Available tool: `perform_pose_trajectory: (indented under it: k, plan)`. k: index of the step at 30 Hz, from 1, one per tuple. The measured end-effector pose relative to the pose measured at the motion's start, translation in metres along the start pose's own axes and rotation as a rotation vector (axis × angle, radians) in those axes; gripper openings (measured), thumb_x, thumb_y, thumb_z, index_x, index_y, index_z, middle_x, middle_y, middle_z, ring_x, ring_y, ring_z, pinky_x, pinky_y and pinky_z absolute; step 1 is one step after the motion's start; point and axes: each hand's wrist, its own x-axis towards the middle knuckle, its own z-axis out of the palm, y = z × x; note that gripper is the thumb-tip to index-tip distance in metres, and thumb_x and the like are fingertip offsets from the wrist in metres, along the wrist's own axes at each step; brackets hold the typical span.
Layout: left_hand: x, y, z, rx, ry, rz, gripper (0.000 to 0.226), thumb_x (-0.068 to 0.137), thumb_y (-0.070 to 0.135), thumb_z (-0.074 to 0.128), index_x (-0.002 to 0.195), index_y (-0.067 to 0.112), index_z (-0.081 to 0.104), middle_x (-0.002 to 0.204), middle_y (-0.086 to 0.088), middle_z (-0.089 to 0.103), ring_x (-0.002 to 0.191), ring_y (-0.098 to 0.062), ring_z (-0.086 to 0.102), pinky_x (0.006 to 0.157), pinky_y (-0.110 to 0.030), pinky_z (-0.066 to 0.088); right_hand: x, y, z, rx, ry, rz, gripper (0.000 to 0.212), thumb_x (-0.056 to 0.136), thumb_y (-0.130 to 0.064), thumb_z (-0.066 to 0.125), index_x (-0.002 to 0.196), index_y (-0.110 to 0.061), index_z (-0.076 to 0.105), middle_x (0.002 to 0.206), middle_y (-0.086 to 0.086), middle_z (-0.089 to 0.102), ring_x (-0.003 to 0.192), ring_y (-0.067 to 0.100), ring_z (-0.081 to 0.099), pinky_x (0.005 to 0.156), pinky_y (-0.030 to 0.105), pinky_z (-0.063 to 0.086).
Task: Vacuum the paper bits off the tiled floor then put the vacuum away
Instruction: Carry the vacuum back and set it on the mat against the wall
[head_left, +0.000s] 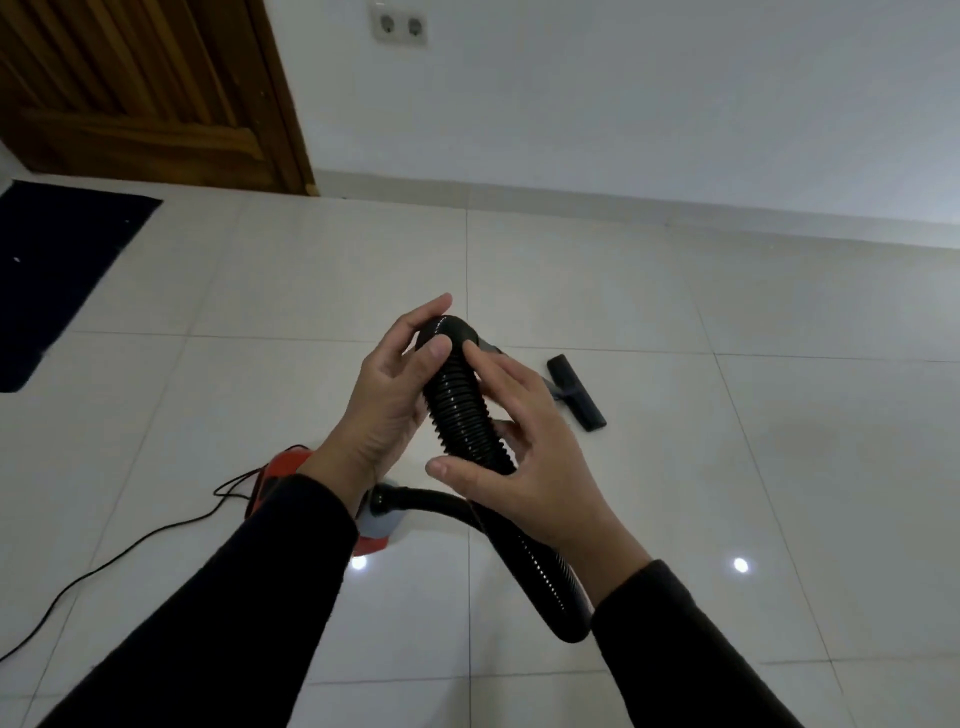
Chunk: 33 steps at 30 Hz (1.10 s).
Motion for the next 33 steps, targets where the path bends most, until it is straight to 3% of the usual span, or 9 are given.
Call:
perform_pose_trajectory:
  k: [7, 11, 14, 17, 20, 24, 27, 30, 33]
  plan:
    - [0.038, 0.015, -0.051, 0.239, -0.147, 0.199, 0.082, 0.057, 0.076, 0.063, 0.13, 0.045, 0.046, 0.136, -0.002, 0.052, 0.128, -0.016, 0.049, 0.105, -0.036, 0.041, 0.052, -0.014, 0.02, -0.011, 0.142, -0.07, 0.074, 0.076, -0.01, 0.077, 0.139, -0.031, 0.043, 0.112, -0.007, 0.069, 0.091, 0.007, 0.07, 0.075, 0.015, 0.052]
    - [0.065, 0.028, -0.07, 0.361, -0.211, 0.345, 0.075, 0.065, 0.066, 0.055, 0.134, 0.048, 0.032, 0.145, -0.006, 0.045, 0.13, -0.002, 0.044, 0.097, -0.011, 0.04, 0.083, -0.018, 0.02, 0.054, 0.163, -0.174, 0.072, 0.074, -0.009, 0.074, 0.137, -0.03, 0.046, 0.11, 0.002, 0.072, 0.093, 0.018, 0.072, 0.076, 0.022, 0.055]
    - [0.082, 0.038, -0.075, 0.405, -0.193, 0.477, 0.062, 0.077, 0.043, 0.049, 0.135, 0.043, 0.027, 0.142, 0.006, 0.044, 0.126, 0.007, 0.045, 0.092, -0.007, 0.039, 0.103, -0.024, 0.016, 0.087, 0.132, -0.263, 0.071, 0.075, -0.005, 0.072, 0.134, -0.033, 0.046, 0.105, 0.002, 0.074, 0.091, 0.018, 0.071, 0.079, 0.023, 0.054]
    - [0.096, 0.047, -0.081, 0.421, -0.174, 0.593, 0.058, 0.085, 0.035, 0.046, 0.138, 0.049, 0.026, 0.135, 0.023, 0.042, 0.121, 0.01, 0.047, 0.101, -0.02, 0.042, 0.12, -0.035, 0.008, 0.077, 0.064, -0.335, 0.071, 0.077, 0.0, 0.068, 0.136, -0.03, 0.044, 0.1, 0.004, 0.075, 0.089, 0.018, 0.071, 0.079, 0.025, 0.054]
    - [0.104, 0.06, -0.085, 0.43, -0.161, 0.668, 0.054, 0.084, 0.051, 0.051, 0.132, 0.064, 0.028, 0.126, 0.027, 0.052, 0.119, -0.005, 0.055, 0.103, -0.043, 0.043, 0.132, -0.048, -0.002, 0.037, -0.002, -0.385, 0.069, 0.081, 0.001, 0.064, 0.14, -0.028, 0.041, 0.1, 0.011, 0.074, 0.091, 0.023, 0.072, 0.08, 0.025, 0.053]
    - [0.113, 0.077, -0.082, 0.453, -0.073, 0.751, 0.05, 0.085, 0.055, 0.055, 0.128, 0.067, 0.031, 0.123, 0.027, 0.054, 0.12, -0.009, 0.054, 0.101, -0.043, 0.046, 0.144, -0.066, -0.017, -0.147, -0.013, -0.481, 0.062, 0.086, -0.008, 0.065, 0.136, -0.039, 0.045, 0.108, 0.009, 0.072, 0.1, 0.028, 0.069, 0.087, 0.032, 0.056]
    - [0.123, 0.083, -0.077, 0.471, 0.026, 0.841, 0.05, 0.094, 0.032, 0.052, 0.13, 0.061, 0.032, 0.118, 0.013, 0.055, 0.111, -0.005, 0.054, 0.094, -0.023, 0.046, 0.153, -0.064, -0.02, -0.464, 0.158, -0.625, 0.052, 0.087, -0.018, 0.068, 0.132, -0.039, 0.054, 0.123, -0.012, 0.064, 0.113, 0.006, 0.06, 0.099, 0.023, 0.047]
    - [0.131, 0.087, -0.071, 0.54, 0.07, 0.936, 0.05, 0.096, 0.027, 0.05, 0.133, 0.056, 0.032, 0.116, 0.0, 0.056, 0.102, -0.003, 0.056, 0.084, -0.015, 0.045, 0.16, -0.045, -0.016, -0.884, 0.472, -0.81, 0.049, 0.084, -0.046, 0.062, 0.132, -0.038, 0.056, 0.137, -0.001, 0.052, 0.123, 0.017, 0.049, 0.101, 0.036, 0.041]
    - [0.137, 0.087, -0.072, 0.583, 0.089, 1.045, 0.047, 0.097, 0.027, 0.049, 0.135, 0.048, 0.033, 0.109, 0.007, 0.051, 0.092, 0.008, 0.054, 0.078, -0.011, 0.047, 0.166, -0.027, -0.014, -1.128, 0.683, -0.96, 0.06, 0.078, -0.06, 0.06, 0.132, -0.036, 0.057, 0.144, 0.007, 0.046, 0.129, 0.027, 0.045, 0.098, 0.043, 0.035]
